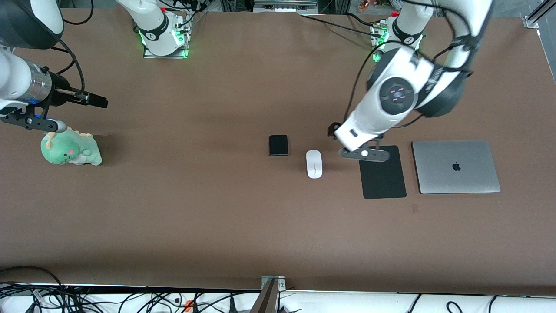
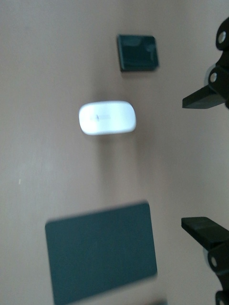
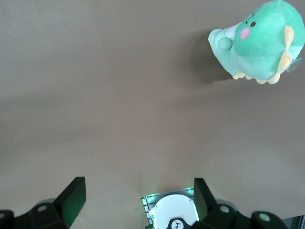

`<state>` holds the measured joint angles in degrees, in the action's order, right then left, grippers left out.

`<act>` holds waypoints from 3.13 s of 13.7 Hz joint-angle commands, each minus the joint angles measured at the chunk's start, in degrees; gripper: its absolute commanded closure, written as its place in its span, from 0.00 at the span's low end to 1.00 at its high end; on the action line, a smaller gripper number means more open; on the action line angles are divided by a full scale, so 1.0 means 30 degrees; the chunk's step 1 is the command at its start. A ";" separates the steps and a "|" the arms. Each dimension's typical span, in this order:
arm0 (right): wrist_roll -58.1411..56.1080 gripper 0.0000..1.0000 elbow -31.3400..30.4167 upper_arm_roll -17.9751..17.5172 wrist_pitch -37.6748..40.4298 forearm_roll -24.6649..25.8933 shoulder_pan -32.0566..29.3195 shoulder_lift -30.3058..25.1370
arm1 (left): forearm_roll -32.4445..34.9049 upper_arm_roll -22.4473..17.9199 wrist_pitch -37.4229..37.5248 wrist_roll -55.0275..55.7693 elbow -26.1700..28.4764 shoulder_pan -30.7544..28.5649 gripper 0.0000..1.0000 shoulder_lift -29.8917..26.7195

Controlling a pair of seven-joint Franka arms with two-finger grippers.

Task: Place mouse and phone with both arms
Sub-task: 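Move the left gripper over the white mouse, then lower the left gripper and close it on the white mouse, then carry the mouse onto the pad while the right gripper reaches the phone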

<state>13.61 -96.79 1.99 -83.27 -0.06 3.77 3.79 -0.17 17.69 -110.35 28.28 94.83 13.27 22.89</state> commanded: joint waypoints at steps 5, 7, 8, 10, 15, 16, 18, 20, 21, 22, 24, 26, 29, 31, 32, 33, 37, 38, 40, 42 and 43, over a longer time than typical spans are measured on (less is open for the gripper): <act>-0.0053 0.00 0.0009 -0.0048 0.0277 -0.0359 0.0004 -0.0179 | 0.1135 -0.0243 -0.4814 0.3610 -0.0759 0.2315 0.00 0.4025; -0.0053 0.00 0.0009 -0.0048 0.0248 -0.0359 0.0004 -0.0179 | 0.1988 -0.0243 -0.5401 0.3639 -0.0730 0.2375 0.00 0.4583; -0.0053 0.00 0.0009 -0.0048 0.0248 -0.0330 0.0004 -0.0179 | 0.2049 -0.0243 -0.5693 0.3639 -0.0672 0.2375 0.00 0.4817; -0.0024 0.00 0.0038 -0.0048 0.0219 -0.0330 0.0062 -0.0179 | 0.2515 -0.0243 -0.6134 0.3668 -0.0525 0.2375 0.00 0.5344; -0.0024 0.00 0.0038 -0.0048 0.0130 -0.0359 0.0062 -0.0179 | 0.3221 -0.0360 -0.7512 0.3668 -0.0378 0.2346 0.00 0.6400; -0.0024 0.00 0.0038 -0.0048 0.0101 -0.0359 0.0062 -0.0179 | 0.3221 -0.0390 -0.7600 0.3668 -0.0378 0.2346 0.00 0.6489; -0.0024 0.00 0.0038 -0.0048 0.0043 -0.0447 0.0062 -0.0179 | 0.3221 -0.0419 -0.7630 0.3639 -0.0320 0.2287 0.00 0.6606; -0.0024 0.00 0.0067 -0.0048 0.0013 -0.0476 0.0062 -0.0179 | 0.3221 -0.0478 -0.7630 0.3610 -0.0291 0.2228 0.00 0.6607; -0.0024 0.00 0.0068 -0.0048 0.0013 -0.0477 0.0062 -0.0179 | 0.3221 -0.0536 -0.7630 0.3610 -0.0290 0.2199 0.00 0.6607; -0.0024 0.00 0.0068 -0.0048 -0.0016 -0.0477 0.0062 -0.0179 | 0.3221 -0.0536 -0.7630 0.3610 -0.0290 0.2228 0.00 0.6636; -0.0024 0.00 0.0068 -0.0048 -0.0045 -0.0477 0.0091 -0.0179 | 0.3221 -0.0536 -0.7659 0.3610 -0.0290 0.2228 0.00 0.6782; -0.0024 0.00 0.0068 -0.0048 -0.0045 -0.0477 0.0092 -0.0179 | 0.3221 -0.0536 -0.7689 0.3610 -0.0261 0.2258 0.00 0.6870; -0.0024 0.00 0.0068 -0.0048 -0.0045 -0.0477 0.0150 -0.0179 | 0.3221 -0.0536 -0.7689 0.3610 -0.0290 0.2258 0.11 0.6871; -0.0024 0.00 0.0068 -0.0048 -0.0045 -0.0477 0.0150 -0.0179 | 0.3251 -0.0536 -0.7689 0.3377 -0.0261 0.2229 0.29 0.6871; -0.0024 0.00 0.0068 -0.0048 -0.0045 -0.0477 0.0150 -0.0179 | 0.3251 -0.0536 -0.7660 0.3346 -0.0261 0.2170 0.36 0.6871; -0.0024 0.00 0.0068 -0.0048 -0.0045 -0.0477 0.0150 -0.0179 | 0.3222 -0.0536 -0.7659 0.3346 -0.0290 0.2141 0.40 0.6871; -0.0053 0.00 0.0068 -0.0048 -0.0133 -0.0447 0.0150 -0.0179 | 0.3221 -0.0536 -0.6816 0.3404 -0.0087 0.1761 0.48 0.6173; -0.0024 0.00 0.0068 -0.0048 -0.0133 -0.0447 0.0150 -0.0179 | 0.3221 -0.0507 -0.5911 0.3260 -0.0027 0.1209 0.47 0.5558; -0.0024 0.00 0.0068 -0.0048 -0.0133 -0.0477 0.0150 -0.0179 | 0.3251 -0.0449 -0.5287 0.2184 0.0554 0.0008 0.47 0.4474; -0.0053 0.00 0.0068 -0.0048 -0.0133 -0.0477 0.0150 -0.0179 | 0.3221 -0.0362 -0.5345 0.0482 0.1551 -0.1455 0.47 0.3506; -0.0053 0.00 0.0068 -0.0048 -0.0162 -0.0477 0.0150 -0.0150 | 0.3221 -0.0332 -0.5345 -0.0337 0.2164 -0.2101 0.47 0.3124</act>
<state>13.60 -96.70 1.93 -83.70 -0.44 4.27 3.79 7.98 15.79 -126.38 31.27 95.67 10.91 36.60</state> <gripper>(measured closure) 0.000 0.370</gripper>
